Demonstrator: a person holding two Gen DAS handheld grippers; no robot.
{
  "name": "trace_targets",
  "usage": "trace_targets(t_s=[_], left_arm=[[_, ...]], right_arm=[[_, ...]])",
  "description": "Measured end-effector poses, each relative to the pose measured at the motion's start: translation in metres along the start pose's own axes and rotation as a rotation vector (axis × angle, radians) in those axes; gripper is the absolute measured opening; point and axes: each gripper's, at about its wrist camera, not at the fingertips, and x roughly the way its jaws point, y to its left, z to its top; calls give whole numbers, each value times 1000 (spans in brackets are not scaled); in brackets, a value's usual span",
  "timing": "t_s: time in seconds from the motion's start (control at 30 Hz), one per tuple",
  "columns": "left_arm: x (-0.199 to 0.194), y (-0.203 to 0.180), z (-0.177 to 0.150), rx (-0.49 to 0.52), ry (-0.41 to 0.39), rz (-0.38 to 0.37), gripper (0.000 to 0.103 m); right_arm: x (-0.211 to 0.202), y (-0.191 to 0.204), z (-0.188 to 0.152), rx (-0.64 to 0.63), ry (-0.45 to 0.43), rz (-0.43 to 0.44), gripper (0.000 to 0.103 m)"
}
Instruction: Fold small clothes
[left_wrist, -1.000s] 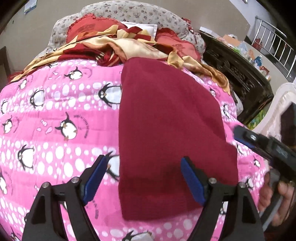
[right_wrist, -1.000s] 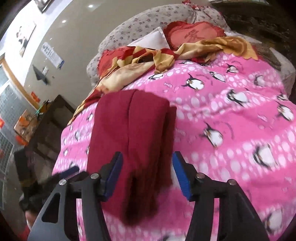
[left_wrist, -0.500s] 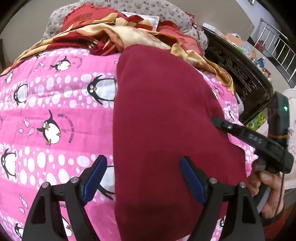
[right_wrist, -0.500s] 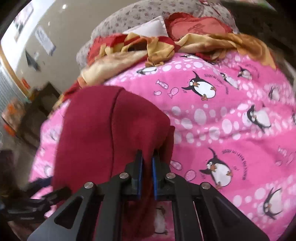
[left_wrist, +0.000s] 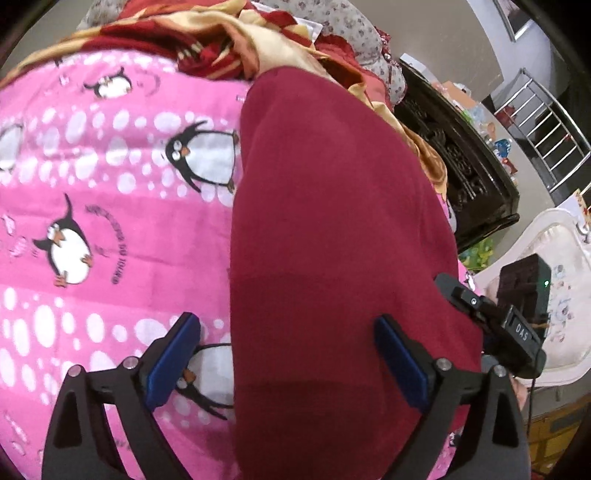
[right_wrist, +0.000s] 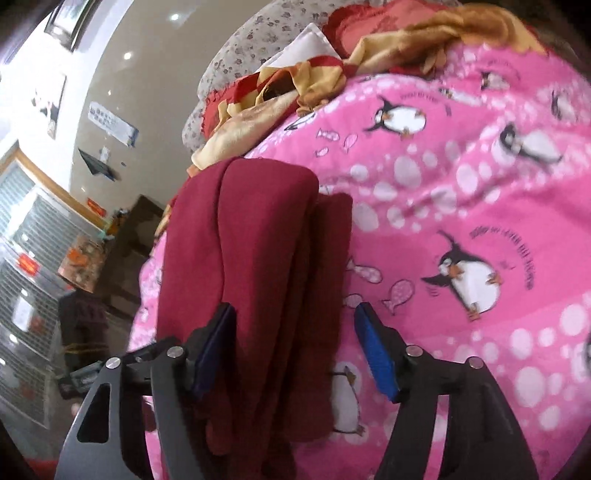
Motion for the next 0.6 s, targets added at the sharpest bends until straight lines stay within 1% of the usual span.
trace_targets(t_s=[0.07,0.13,0.3,0.37,0.4,0.43,0.47,0.53,0.57,0.6], left_arm=[[3,3,1,-17,3,-20,100],[5,5,2,-17,-2,-24,101],[11,0,3,6,-9,-8,103],[13,-3,3,11,-12,-1,103],[13,-4,4,12,-12,2,103],[14,-5,4,13,-11,5,103],[15,-6,4,14,-11,10,102],[16,-9,4,15,-13,-1,95],[16,-10,4,16,-7,-18,83],[17,-13,5,18,-2,-34,77]], right_arm=[[1,2,1,-4,14,31,92],[4,6,1,-16,41,82,93],[15,10,-1,-42,65,80,94],[21,15,-2,-71,74,63,94],[23,19,-2,-99,79,39,92],[26,23,-3,-127,82,11,86],[26,26,-4,-136,78,5,82],[23,31,-6,-153,55,-6,76],[22,33,-8,-163,48,-15,73],[21,36,-9,-171,41,-24,71]])
